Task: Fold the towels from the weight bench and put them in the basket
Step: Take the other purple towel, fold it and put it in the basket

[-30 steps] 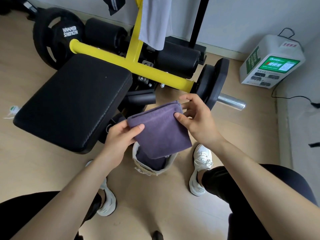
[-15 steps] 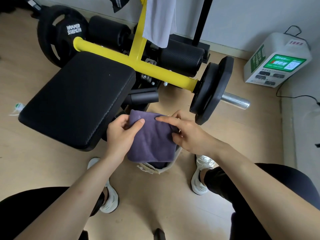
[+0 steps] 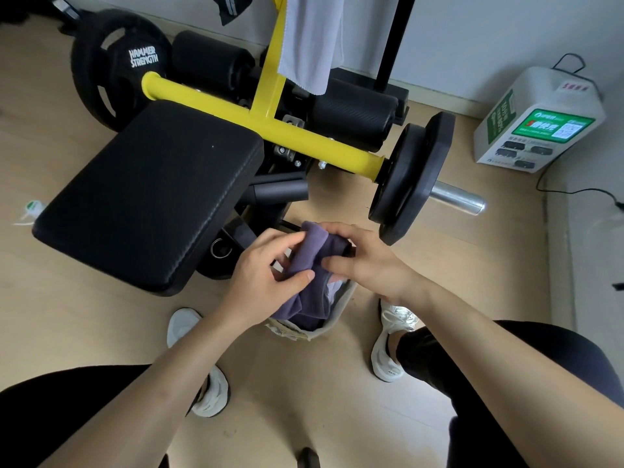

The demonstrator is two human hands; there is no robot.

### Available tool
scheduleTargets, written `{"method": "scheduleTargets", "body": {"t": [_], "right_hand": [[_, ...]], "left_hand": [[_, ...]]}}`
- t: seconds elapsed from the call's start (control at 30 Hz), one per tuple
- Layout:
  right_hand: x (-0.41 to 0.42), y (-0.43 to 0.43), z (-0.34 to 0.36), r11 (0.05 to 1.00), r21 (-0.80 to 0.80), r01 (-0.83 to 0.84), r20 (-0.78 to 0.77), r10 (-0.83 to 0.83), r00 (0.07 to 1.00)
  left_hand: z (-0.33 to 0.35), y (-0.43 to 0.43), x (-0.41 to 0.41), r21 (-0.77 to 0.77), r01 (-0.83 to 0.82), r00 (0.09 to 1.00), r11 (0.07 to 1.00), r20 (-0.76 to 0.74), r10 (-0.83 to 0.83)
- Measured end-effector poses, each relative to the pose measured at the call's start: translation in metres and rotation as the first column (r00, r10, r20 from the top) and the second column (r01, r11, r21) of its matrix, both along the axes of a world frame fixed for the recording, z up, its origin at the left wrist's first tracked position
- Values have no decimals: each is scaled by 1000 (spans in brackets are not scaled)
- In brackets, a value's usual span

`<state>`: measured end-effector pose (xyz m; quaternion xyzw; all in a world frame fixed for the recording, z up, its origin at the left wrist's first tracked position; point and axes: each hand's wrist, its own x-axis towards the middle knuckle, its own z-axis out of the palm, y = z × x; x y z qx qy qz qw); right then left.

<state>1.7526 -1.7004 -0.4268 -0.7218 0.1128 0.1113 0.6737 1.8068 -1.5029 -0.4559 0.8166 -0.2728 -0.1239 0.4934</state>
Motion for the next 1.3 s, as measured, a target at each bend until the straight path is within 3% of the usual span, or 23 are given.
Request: {"method": "scheduleTargets", "body": {"t": [0.07,0.17,0.27,0.4,0.53,0.77,1.0,1.07,1.17,1.3], "right_hand": [[-1,2,3,989,142,44,-63,-35,997],[-2,2,3,987,124,103,-66,-96,993],[3,-2,-1,958,125,257,-74,-249,966],[9,-11,-3,880,226,418,-185,-383,905],[10,-14,0,793,358,493,-299,-402,865],[11,-15,-5,681,408,608,-401,-465,789],[12,-19,-7,702,433,565,-349,-448,823],[12,-20,-8,704,446,553,-316,-454,833],[11,-22,-8,717,468,516,-264,-444,856],[8,-18,-10,756,478,447,-218,-391,894]], "left_hand": [[0,-1,-4,-35,48,999,998,-8,-48],[4,-3,-8,-132,86,992,988,-85,-98],[10,-1,-6,-210,20,991,977,-128,-48],[8,7,2,-109,-11,994,994,-107,-1],[5,5,1,-90,-56,979,994,-199,37],[10,1,3,-181,-215,959,960,-226,172],[14,5,9,-214,-310,947,926,-160,279],[16,7,12,-216,-311,927,926,-284,245],[16,8,18,-232,-342,800,911,-581,152],[8,9,20,-168,-257,706,952,-705,66]]}}
